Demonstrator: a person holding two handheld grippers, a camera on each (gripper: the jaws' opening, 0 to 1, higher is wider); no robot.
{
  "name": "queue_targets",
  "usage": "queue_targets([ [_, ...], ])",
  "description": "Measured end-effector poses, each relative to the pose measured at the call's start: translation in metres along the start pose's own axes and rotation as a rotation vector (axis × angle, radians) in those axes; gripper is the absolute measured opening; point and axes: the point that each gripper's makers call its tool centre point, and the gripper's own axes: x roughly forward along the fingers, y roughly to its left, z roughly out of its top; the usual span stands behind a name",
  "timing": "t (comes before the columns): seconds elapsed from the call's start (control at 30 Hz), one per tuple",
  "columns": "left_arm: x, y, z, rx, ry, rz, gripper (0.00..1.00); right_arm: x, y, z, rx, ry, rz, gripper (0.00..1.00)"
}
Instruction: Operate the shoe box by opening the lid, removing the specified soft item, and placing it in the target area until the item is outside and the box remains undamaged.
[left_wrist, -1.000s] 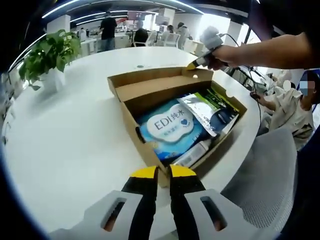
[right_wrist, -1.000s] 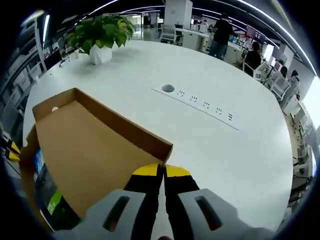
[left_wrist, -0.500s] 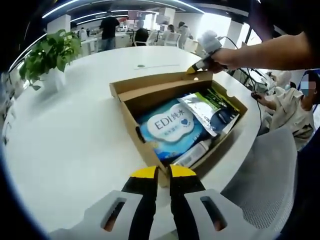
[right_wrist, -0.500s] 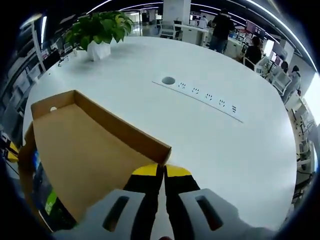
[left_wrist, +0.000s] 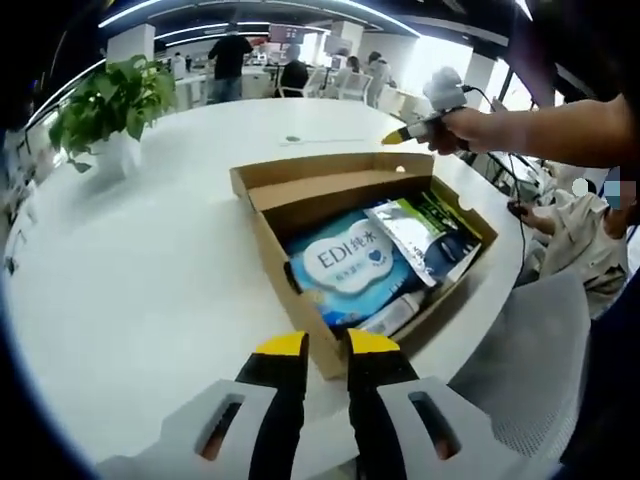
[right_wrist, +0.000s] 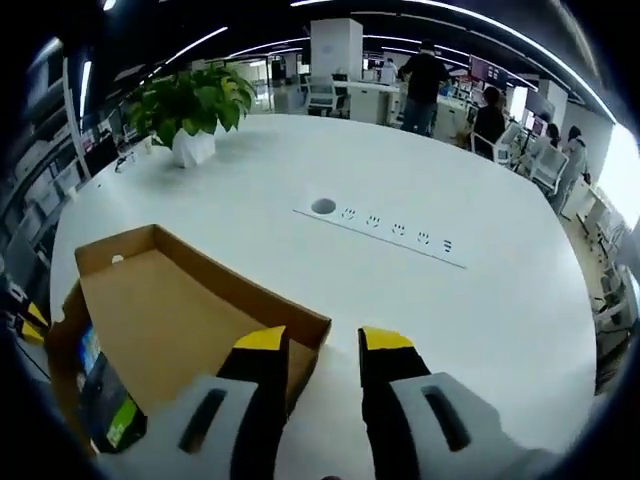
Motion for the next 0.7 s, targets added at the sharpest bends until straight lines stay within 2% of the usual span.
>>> queue_targets([
  [0.17,-0.006,-0.014,0.021,0.03,-0.038,-0.024,0.19,-0.018,0.007,-0.005,0.007,-0.028,0.001,0.38],
  [0.43,0.01,-0.054,0.036,0.035,-0.02,-0.13,0.21,-0.052,0.022,-0.012,0.023,-0.079,0.015,0.37],
  [0.53,0.019,-0.067,0.037,0.05,-0.005,-0.157,0.21,-0.065,0.025,-0.016,0.03,-0.094,0.015,0.36],
  [0.63,0.027,-0.071,0.031,0.171,0.044,-0.141,0.22,-0.075,0.027,-0.02,0.033,-0.109,0.018,0.33],
  [0.7,0.029,-0.076,0.032,0.144,0.033,-0.158,0.22,-0.08,0.026,-0.023,0.042,-0.111,0.018,0.33],
])
